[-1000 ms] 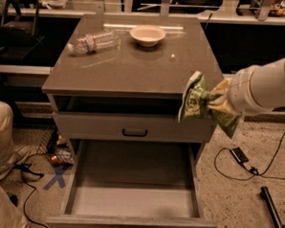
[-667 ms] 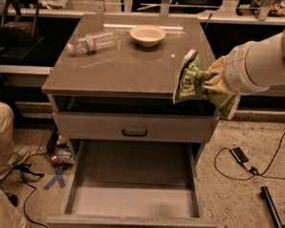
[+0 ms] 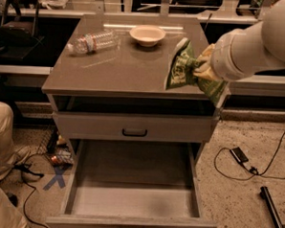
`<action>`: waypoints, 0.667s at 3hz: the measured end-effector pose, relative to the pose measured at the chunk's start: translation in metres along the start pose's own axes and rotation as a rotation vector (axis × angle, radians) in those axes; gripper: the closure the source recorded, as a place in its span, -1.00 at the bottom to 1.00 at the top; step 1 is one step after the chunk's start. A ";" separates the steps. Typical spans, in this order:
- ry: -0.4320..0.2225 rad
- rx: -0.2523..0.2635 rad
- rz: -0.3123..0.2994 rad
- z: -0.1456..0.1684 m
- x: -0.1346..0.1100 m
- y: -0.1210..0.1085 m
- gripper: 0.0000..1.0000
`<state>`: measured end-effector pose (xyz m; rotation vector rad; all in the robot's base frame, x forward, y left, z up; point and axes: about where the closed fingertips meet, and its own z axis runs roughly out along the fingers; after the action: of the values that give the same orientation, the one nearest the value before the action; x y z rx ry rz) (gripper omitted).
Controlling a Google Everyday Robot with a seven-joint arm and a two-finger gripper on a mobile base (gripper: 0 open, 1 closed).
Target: Pick green jalapeno chip bag from middle drawer and place on counter
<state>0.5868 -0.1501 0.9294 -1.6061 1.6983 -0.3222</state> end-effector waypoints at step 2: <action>-0.050 -0.010 0.056 0.053 -0.046 -0.041 1.00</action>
Offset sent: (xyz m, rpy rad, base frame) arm 0.1011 0.0842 0.0009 0.1031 0.0591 -0.0124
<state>0.6487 -0.0982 0.9364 -1.5580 1.7057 -0.2439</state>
